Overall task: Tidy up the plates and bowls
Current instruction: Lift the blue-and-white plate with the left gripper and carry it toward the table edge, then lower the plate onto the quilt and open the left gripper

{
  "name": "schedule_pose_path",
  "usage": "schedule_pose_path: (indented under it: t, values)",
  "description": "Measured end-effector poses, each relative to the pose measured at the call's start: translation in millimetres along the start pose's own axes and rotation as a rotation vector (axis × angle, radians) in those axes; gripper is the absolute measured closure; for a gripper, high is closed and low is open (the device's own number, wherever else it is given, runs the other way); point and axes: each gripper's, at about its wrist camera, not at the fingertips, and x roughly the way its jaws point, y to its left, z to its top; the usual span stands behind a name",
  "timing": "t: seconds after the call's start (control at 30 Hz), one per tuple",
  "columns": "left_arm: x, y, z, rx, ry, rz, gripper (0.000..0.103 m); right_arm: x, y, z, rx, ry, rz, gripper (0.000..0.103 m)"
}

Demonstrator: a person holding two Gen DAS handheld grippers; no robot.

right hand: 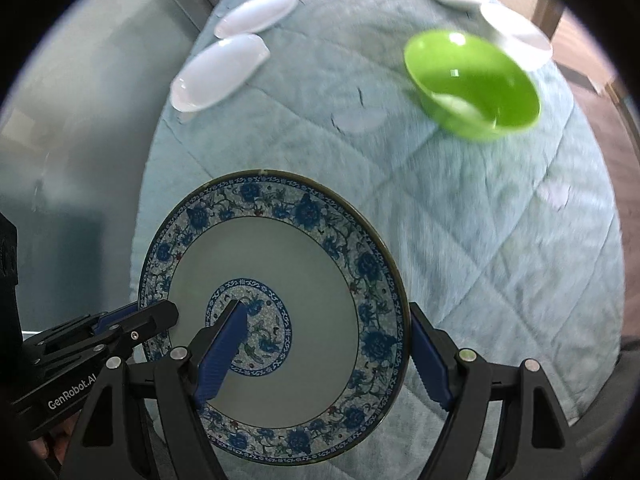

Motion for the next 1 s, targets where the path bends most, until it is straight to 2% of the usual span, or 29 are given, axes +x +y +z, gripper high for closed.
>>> schedule_pose_path:
  t: [0.4,0.57,0.7,0.83,0.9,0.97,1.0]
  values:
    - [45,20,0,-0.023,0.084,0.031,0.08,46,-9,-15,0.068,0.022,0.006,0.022]
    - [52,22,2,-0.017,0.092,0.03,0.077,49,-5,-20,0.04,-0.009,0.015,0.012]
    - [52,23,2,-0.022,0.092,0.026,0.078,47,-2,-25,0.023,-0.016,0.002,0.012]
    - [40,18,-1,-0.024,0.053,0.046,0.077,31,-12,-36,0.032,-0.041,-0.024,0.011]
    - [22,10,-2,-0.008,-0.011,0.058,0.074,17,-21,-40,0.049,-0.067,-0.028,0.009]
    - [-1,2,-6,0.013,-0.085,0.047,0.067,2,-30,-38,0.06,-0.094,-0.032,0.007]
    - [-16,-4,-9,0.026,-0.138,0.057,0.056,-5,-34,-40,0.062,-0.109,-0.033,0.006]
